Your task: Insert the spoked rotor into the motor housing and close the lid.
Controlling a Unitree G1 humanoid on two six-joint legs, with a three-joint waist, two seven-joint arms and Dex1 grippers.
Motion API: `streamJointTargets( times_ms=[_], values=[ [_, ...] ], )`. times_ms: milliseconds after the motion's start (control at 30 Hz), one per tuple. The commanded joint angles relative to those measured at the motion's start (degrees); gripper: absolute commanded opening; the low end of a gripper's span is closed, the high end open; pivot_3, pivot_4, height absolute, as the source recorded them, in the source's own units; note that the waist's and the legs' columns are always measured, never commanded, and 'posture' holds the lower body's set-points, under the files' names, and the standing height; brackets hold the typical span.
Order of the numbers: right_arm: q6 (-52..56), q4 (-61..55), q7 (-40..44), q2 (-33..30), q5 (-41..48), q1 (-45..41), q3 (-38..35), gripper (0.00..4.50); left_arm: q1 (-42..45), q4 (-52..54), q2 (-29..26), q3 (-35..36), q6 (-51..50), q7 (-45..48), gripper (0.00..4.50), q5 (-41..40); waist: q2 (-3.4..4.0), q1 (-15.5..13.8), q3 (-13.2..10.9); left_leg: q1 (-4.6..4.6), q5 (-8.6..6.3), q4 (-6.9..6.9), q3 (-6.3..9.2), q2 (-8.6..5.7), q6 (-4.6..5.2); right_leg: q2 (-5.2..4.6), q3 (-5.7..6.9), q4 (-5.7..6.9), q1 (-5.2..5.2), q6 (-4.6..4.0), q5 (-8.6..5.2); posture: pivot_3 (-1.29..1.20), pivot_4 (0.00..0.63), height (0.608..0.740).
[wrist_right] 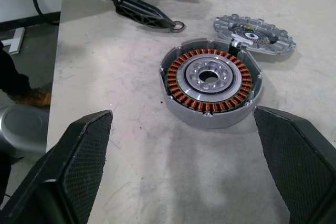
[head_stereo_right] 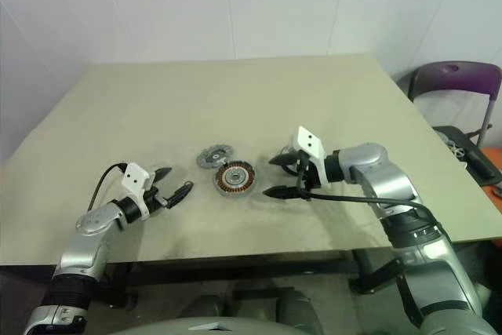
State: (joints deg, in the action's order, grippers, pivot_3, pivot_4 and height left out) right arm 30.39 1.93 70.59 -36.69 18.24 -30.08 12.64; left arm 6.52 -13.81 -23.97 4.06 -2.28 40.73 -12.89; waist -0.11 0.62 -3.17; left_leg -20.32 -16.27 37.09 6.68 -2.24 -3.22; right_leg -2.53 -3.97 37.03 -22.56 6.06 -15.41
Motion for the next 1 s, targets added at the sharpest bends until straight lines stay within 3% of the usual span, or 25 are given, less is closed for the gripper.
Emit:
streamJointTargets(
  times_ms=[33, 600, 700, 1000],
  values=[
    [-0.58, -1.47, -0.3, 0.27, 0.39, -1.57, -0.86, 4.48, 1.72, -0.44, -0.14, -0.37, 0.52, -0.16, 4.5, 0.73, 0.0, -0.01, 0.0, 0.0, 0.0, 0.0, 0.0, 0.0, 0.0, 0.0, 0.0, 0.0, 0.0, 0.01, 0.0, 0.0, 0.0, 0.74],
    [-0.4, -1.62, -1.57, 0.46, 0.63, -1.63, -1.06, 4.48, -1.67, 2.75, 0.32, -1.55, -3.56, 0.38, 4.5, 0.2, 0.01, 0.04, 0.01, 0.01, 0.0, -0.01, 0.0, 0.0, 0.0, -0.02, 0.0, 0.0, 0.0, 0.02, 0.01, 0.0, 0.0, 0.74],
    [-0.59, -1.37, -1.57, 0.59, 0.61, -1.81, -0.99, 4.5, -1.86, 3.05, 0.44, -1.27, -4.33, 0.5, 3.88, -0.35, 0.02, 0.04, 0.01, 0.01, 0.0, -0.01, 0.0, 0.0, 0.0, -0.02, -0.01, 0.0, 0.0, 0.02, 0.01, 0.0, 0.0, 0.74],
    [-0.84, -0.95, -1.68, 0.68, 0.52, -1.93, -1.15, 4.5, -1.83, 2.64, -0.06, -1.1, -4.71, 0.15, 0.81, -0.13, 0.02, 0.03, 0.01, 0.03, 0.0, 0.0, 0.0, 0.0, 0.0, -0.01, 0.0, 0.0, 0.02, 0.02, 0.01, 0.0, 0.0, 0.74]
  ],
)
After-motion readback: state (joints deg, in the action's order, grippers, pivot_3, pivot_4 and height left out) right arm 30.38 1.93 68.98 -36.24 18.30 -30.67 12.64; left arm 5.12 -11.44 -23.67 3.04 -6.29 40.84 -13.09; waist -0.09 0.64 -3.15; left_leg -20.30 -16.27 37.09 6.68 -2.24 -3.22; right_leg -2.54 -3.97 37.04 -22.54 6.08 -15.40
